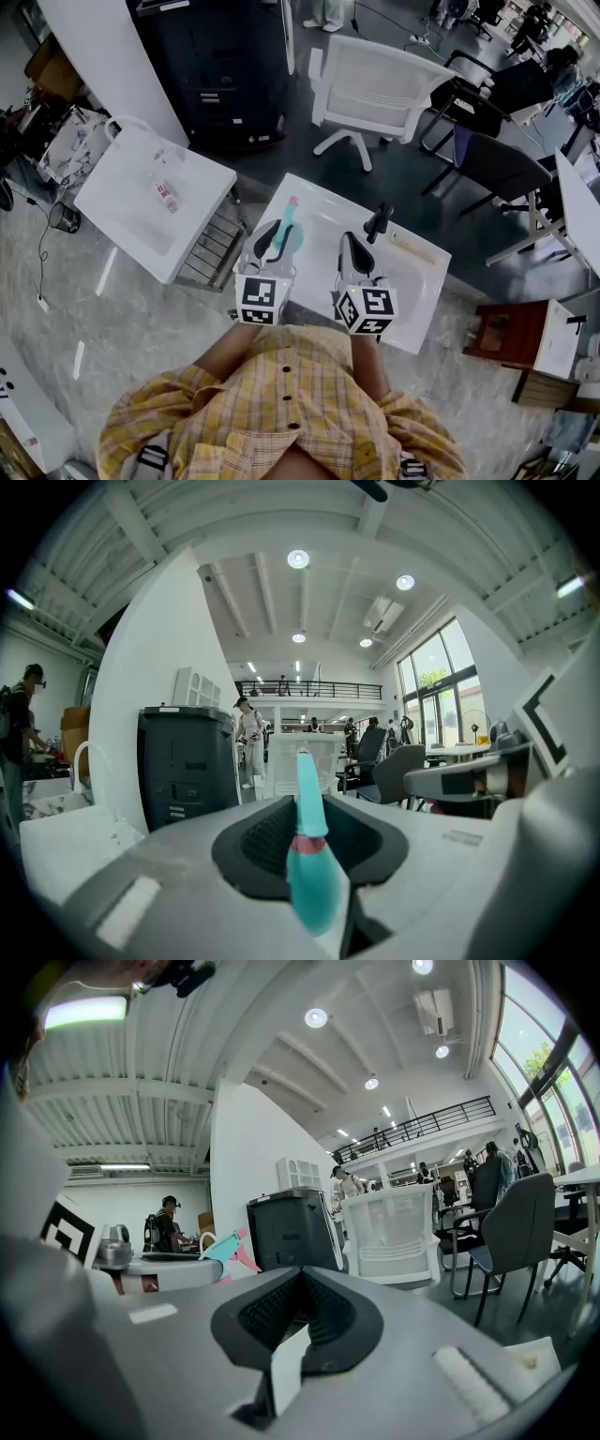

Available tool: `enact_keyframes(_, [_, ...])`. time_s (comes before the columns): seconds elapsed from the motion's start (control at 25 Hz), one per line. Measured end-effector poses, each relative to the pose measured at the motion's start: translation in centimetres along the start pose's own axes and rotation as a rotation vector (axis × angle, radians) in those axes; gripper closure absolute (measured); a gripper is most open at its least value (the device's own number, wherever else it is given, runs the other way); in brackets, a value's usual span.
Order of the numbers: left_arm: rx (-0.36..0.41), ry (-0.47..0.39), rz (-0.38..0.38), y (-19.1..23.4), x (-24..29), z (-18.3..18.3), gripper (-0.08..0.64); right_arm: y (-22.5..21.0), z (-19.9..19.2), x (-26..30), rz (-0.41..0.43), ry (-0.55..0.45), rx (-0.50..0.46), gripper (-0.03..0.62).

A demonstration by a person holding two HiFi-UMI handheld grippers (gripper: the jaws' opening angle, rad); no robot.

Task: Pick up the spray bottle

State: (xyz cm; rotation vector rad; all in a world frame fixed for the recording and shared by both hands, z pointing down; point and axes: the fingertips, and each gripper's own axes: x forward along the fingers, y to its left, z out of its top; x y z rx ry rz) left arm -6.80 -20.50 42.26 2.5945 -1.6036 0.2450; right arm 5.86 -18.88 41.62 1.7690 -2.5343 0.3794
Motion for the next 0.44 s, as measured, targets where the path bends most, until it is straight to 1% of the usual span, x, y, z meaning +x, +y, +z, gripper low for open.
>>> enact_keyframes(0.44, [-0.004,-0.012,-0.01,0.18,-0.6,-0.13,0.467,0.57,-0.29,-0.02,-0.01,-0.009,-0.005,0.594])
